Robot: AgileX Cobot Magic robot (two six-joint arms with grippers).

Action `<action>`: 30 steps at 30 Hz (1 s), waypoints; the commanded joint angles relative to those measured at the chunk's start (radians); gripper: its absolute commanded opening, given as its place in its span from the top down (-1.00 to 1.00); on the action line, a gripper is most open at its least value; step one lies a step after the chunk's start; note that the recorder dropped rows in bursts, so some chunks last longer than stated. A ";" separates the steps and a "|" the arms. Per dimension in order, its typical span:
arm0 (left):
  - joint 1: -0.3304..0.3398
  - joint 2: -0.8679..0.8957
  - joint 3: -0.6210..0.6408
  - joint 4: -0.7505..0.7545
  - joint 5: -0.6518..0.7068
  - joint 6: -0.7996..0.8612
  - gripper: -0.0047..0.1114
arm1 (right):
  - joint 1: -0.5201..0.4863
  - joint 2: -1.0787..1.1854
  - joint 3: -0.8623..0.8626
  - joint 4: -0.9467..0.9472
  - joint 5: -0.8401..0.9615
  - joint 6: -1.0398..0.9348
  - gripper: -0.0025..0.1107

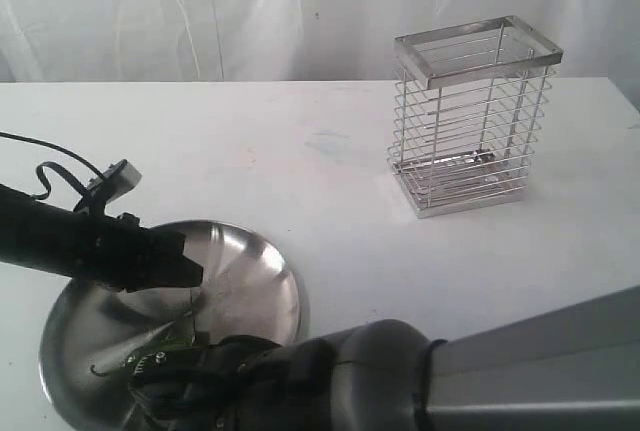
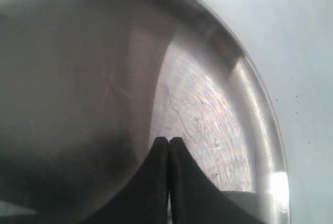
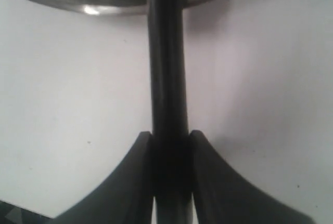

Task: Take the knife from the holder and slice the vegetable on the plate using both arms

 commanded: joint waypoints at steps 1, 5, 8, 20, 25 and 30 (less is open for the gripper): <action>-0.001 -0.049 -0.007 -0.024 -0.026 0.054 0.92 | 0.000 0.004 0.007 0.009 0.034 0.005 0.96; -0.001 -0.069 0.007 0.017 0.207 0.047 0.92 | 0.000 0.004 0.007 0.009 0.030 0.005 0.96; -0.001 -0.093 0.012 -0.001 0.250 0.051 0.92 | 0.000 0.004 0.007 0.009 0.014 0.005 0.96; -0.001 -0.177 0.017 0.202 0.251 -0.114 0.92 | 0.000 0.004 0.007 0.009 0.007 0.005 0.96; -0.001 -0.173 0.099 0.215 0.145 -0.129 0.92 | 0.000 0.004 0.007 0.009 0.009 0.005 0.96; -0.001 -0.171 0.111 0.136 0.169 -0.072 0.92 | 0.000 0.004 0.007 0.009 0.007 0.005 0.96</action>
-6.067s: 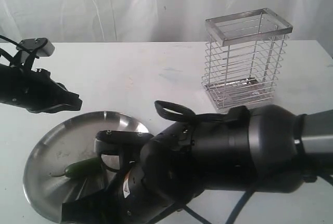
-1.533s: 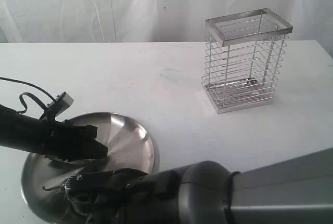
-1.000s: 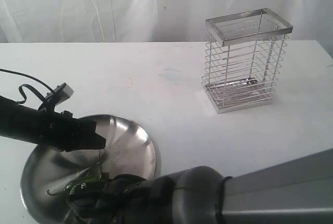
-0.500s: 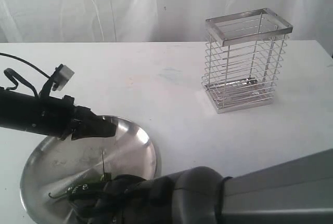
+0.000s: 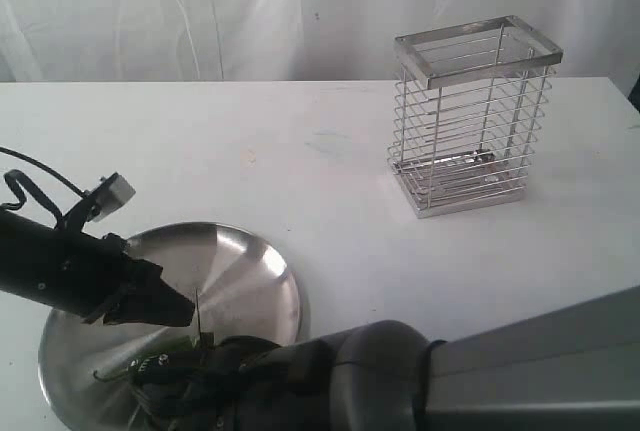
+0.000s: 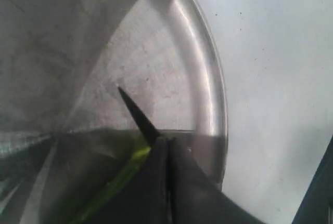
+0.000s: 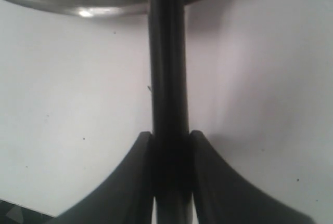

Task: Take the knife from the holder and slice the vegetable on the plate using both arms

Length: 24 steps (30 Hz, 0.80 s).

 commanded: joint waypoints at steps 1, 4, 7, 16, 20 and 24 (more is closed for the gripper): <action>0.000 -0.005 0.007 -0.099 0.076 0.065 0.92 | 0.000 0.001 0.007 0.001 0.002 0.003 0.96; 0.000 -0.005 0.007 -0.160 0.096 0.114 0.92 | 0.000 0.001 0.007 -0.001 0.002 0.003 0.96; 0.000 -0.003 0.009 -0.164 0.061 0.114 0.92 | 0.000 0.001 0.007 -0.001 0.002 0.003 0.96; 0.000 0.006 0.009 -0.160 0.088 0.122 0.92 | 0.000 -0.075 0.007 -0.018 0.042 0.003 0.96; 0.000 0.006 0.009 -0.153 0.097 0.136 0.92 | 0.000 -0.077 0.007 -0.013 0.038 0.003 0.96; 0.000 0.009 0.009 -0.133 0.095 0.134 0.92 | 0.000 -0.077 0.007 -0.010 0.042 0.003 0.96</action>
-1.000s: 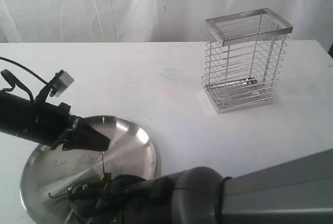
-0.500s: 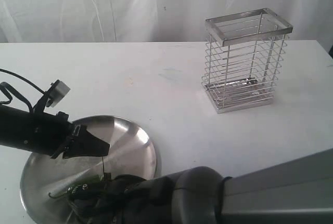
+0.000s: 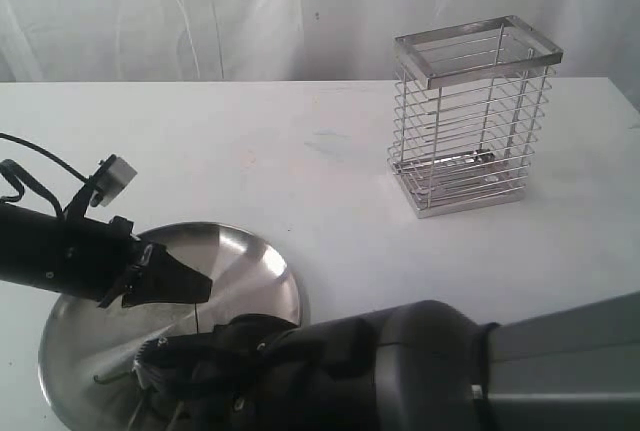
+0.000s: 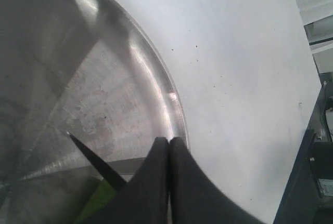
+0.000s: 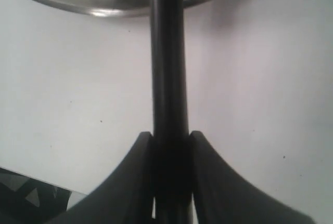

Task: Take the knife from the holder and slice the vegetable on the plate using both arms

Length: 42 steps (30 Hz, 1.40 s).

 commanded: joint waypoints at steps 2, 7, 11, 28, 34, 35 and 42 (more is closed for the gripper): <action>0.000 0.010 0.009 0.014 0.019 0.007 0.92 | 0.000 -0.011 0.005 -0.007 0.006 0.003 0.96; 0.000 0.010 0.009 0.014 0.019 0.007 0.92 | 0.000 -0.011 0.005 -0.007 -0.010 -0.004 0.96; 0.000 0.010 0.009 0.014 0.019 0.007 0.92 | 0.000 -0.009 0.005 -0.007 -0.012 -0.006 0.96; 0.000 0.010 0.028 0.020 -0.034 0.005 0.92 | 0.000 0.011 0.005 -0.007 -0.033 -0.014 0.96; 0.000 0.010 0.061 -0.018 -0.083 0.009 0.92 | 0.000 0.011 0.005 -0.007 -0.033 -0.014 0.96; 0.000 0.010 0.064 -0.020 -0.084 0.009 0.92 | 0.000 0.011 0.005 -0.007 -0.033 -0.014 0.96; 0.000 0.010 0.064 -0.020 -0.092 0.009 0.92 | 0.000 0.011 0.005 -0.007 -0.033 -0.014 0.96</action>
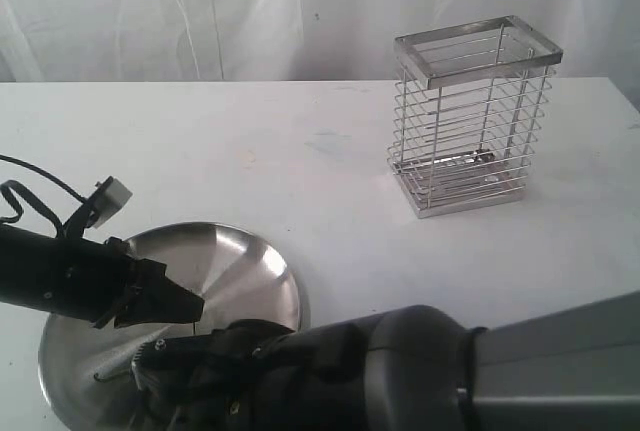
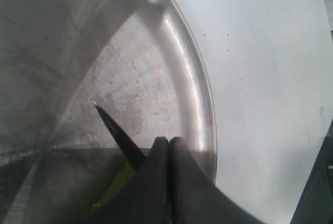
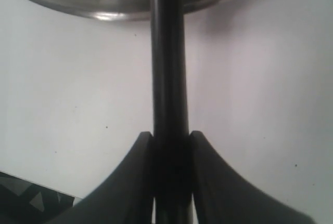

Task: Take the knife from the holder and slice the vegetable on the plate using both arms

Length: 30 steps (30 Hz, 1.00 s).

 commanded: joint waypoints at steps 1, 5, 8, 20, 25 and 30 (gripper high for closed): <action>0.000 -0.003 0.008 0.010 -0.025 0.007 0.92 | 0.000 -0.002 0.005 -0.009 -0.007 -0.012 0.96; 0.000 -0.001 0.009 0.017 -0.059 0.007 0.92 | 0.000 -0.002 0.005 0.004 -0.006 -0.012 0.96; 0.000 0.020 0.009 0.017 -0.079 0.007 0.92 | 0.000 -0.002 0.005 0.011 -0.004 -0.012 0.96; 0.000 0.118 0.009 0.015 -0.091 0.003 0.92 | 0.000 -0.002 0.005 0.011 -0.002 -0.017 0.96; 0.000 0.119 0.009 0.008 -0.103 0.003 0.92 | 0.000 -0.005 0.005 0.040 0.005 -0.033 0.96; 0.000 0.119 0.009 0.006 -0.118 0.003 0.92 | 0.000 -0.008 0.005 0.072 0.051 -0.059 0.96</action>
